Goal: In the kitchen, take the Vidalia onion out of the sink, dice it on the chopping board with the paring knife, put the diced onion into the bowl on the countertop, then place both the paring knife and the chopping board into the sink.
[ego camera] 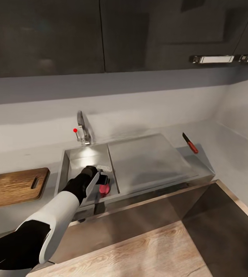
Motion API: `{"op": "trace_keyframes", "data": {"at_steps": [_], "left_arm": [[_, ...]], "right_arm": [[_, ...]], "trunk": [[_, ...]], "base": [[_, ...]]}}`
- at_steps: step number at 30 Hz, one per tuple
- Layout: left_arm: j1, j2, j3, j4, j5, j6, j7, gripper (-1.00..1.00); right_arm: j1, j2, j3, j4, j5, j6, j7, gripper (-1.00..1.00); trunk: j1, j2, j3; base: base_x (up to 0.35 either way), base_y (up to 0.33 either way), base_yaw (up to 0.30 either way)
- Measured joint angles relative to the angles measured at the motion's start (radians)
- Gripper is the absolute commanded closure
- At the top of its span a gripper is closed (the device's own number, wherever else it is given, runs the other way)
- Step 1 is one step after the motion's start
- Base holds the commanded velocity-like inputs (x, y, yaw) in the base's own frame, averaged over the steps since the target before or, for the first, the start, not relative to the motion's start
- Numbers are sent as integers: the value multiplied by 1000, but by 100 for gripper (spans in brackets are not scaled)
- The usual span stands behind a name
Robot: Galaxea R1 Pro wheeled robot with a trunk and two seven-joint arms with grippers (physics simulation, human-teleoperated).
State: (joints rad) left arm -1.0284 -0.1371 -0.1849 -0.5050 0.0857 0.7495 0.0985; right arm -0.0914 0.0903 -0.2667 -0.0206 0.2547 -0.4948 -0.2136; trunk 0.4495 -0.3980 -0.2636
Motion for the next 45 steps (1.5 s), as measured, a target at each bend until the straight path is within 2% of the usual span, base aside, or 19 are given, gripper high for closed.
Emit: {"op": "trace_keyframes", "data": {"at_steps": [8,45], "left_arm": [[0,-1,-1,32,0,-29,0,-100],[1,-9,0,58,0,-31,0,-100]], "right_arm": [[0,1,0,0,0,0,0,-100],[0,3,0,0,0,0,0,-100]], "trunk": [[0,0,-9],[0,0,-47]], "base": [[3,0,0],[0,0,0]]}}
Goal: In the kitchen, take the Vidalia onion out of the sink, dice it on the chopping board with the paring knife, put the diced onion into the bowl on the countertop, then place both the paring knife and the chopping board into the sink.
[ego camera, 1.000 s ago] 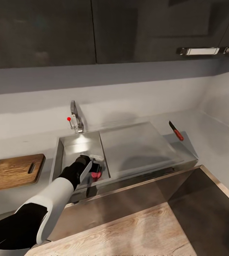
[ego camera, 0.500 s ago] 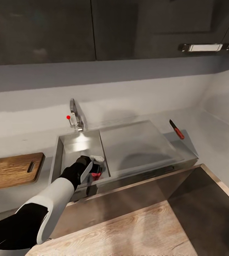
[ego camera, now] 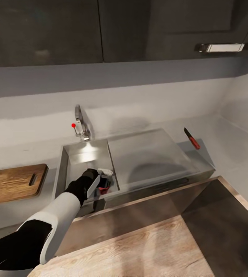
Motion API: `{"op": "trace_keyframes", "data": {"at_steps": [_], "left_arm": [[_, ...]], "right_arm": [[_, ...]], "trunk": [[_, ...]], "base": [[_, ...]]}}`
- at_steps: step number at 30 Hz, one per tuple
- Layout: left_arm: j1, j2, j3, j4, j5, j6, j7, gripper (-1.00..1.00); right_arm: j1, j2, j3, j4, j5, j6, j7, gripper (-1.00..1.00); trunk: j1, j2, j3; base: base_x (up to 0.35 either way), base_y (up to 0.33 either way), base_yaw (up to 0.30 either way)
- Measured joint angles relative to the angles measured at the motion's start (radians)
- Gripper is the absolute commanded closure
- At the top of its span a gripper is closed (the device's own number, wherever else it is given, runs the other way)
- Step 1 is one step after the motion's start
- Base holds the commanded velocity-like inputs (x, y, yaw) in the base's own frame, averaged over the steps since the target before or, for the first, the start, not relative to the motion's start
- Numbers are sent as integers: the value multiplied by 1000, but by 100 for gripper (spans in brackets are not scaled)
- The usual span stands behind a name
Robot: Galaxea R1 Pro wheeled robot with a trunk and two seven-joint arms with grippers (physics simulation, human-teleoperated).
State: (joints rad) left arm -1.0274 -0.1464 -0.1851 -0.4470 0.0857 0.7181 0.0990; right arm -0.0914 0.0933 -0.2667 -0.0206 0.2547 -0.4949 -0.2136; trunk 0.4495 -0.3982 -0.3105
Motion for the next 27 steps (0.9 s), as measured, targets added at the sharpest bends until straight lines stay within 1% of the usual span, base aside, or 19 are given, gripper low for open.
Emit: {"op": "trace_keyframes", "data": {"at_steps": [6,7,19,27], "left_arm": [[0,0,0,0,0,0,0,-100],[0,0,0,1,0,0,0,100],[0,1,0,6,3,0,0,100],[0,3,1,-4,0,1,3,100]], "right_arm": [[0,0,0,0,0,0,0,-100],[0,-1,0,0,0,0,0,-100],[0,-2,0,0,0,0,0,-100],[0,-2,0,0,0,0,0,-100]], "trunk": [[0,0,-1],[0,0,-1],[0,0,0],[0,0,10]], "base": [[0,0,0],[0,0,0],[0,0,0],[0,0,0]]}}
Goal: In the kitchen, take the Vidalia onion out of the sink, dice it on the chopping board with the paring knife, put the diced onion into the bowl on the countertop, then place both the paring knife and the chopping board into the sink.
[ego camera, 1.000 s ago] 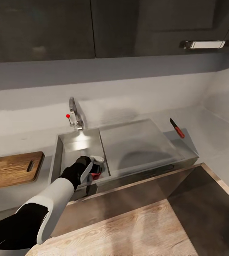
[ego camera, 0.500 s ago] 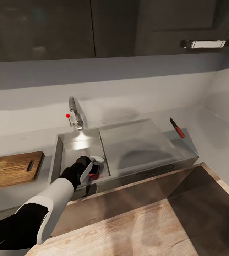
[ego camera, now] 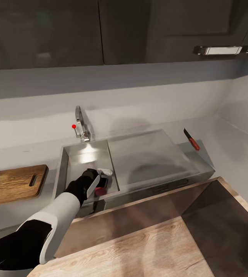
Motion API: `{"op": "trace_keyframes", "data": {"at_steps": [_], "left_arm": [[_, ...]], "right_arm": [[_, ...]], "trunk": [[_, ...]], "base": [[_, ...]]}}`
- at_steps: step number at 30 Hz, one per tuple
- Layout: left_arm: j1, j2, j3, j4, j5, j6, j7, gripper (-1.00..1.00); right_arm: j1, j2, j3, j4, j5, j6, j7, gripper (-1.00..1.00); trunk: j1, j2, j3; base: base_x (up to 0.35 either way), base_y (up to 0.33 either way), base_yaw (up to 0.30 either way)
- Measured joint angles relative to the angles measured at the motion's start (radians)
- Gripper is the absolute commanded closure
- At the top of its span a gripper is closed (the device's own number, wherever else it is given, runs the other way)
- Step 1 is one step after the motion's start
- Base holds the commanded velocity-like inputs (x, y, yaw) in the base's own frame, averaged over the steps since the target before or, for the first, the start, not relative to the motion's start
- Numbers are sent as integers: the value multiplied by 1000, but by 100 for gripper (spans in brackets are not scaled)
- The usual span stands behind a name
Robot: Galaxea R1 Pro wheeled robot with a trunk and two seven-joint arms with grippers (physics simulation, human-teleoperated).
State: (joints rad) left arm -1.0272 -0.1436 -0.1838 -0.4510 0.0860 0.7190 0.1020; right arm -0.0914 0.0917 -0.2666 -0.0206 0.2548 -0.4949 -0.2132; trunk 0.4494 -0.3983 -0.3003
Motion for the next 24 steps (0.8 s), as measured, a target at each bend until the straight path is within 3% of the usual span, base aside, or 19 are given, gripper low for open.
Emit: {"op": "trace_keyframes", "data": {"at_steps": [3,7,15,17,21,24], "left_arm": [[0,1,2,-5,0,1,3,100],[0,5,0,-127,1,13,5,100],[0,7,0,-181,1,17,5,100],[0,8,0,-214,0,42,5,100],[0,9,-2,-296,-1,172,5,100],[0,10,-2,-357,-2,215,5,100]], "right_arm": [[0,0,0,0,0,0,0,-100],[0,0,0,0,0,0,1,-100],[0,0,0,0,0,0,1,-100],[0,0,0,0,0,0,1,-100],[0,0,0,0,0,0,1,-100],[0,0,0,0,0,0,1,-100]], "trunk": [[0,0,5],[0,0,11],[0,0,23],[0,0,27],[0,0,33],[0,0,37]], "base": [[0,0,0],[0,0,0],[0,0,0],[0,0,0],[0,0,0],[0,0,0]]}}
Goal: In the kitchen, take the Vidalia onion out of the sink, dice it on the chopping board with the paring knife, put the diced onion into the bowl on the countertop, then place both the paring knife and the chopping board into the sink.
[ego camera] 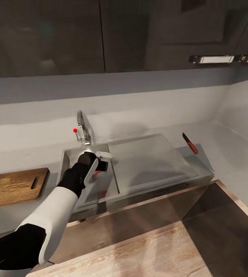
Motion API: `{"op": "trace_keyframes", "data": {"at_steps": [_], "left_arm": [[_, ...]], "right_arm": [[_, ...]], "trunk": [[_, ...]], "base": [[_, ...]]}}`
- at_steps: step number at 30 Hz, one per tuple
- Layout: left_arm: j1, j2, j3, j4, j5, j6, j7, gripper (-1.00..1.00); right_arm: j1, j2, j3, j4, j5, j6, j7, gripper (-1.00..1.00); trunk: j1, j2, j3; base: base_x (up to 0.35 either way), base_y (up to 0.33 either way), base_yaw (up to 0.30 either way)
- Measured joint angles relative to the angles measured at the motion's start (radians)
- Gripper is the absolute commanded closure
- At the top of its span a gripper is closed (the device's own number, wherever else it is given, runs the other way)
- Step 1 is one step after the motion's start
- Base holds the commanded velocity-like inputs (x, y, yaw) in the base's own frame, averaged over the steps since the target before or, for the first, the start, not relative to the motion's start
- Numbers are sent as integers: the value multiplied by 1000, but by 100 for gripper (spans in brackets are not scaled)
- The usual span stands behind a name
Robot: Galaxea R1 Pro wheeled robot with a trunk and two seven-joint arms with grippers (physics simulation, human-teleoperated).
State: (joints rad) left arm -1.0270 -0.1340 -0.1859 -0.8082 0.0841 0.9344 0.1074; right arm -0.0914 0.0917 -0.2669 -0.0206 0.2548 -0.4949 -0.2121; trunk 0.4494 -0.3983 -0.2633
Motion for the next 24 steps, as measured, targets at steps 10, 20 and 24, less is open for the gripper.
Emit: {"op": "trace_keyframes", "data": {"at_steps": [10,20,24], "left_arm": [[0,9,1,-91,-2,70,1,100],[0,15,1,-113,-2,74,1,100],[0,16,2,-131,-1,74,1,100]], "right_arm": [[0,1,-1,0,0,0,0,-100],[0,3,-1,-1,0,0,0,-100],[0,3,-1,-1,0,0,0,-100]], "trunk": [[0,0,14],[1,0,26],[1,0,30]], "base": [[-13,1,2],[-254,125,198],[-280,169,250]]}}
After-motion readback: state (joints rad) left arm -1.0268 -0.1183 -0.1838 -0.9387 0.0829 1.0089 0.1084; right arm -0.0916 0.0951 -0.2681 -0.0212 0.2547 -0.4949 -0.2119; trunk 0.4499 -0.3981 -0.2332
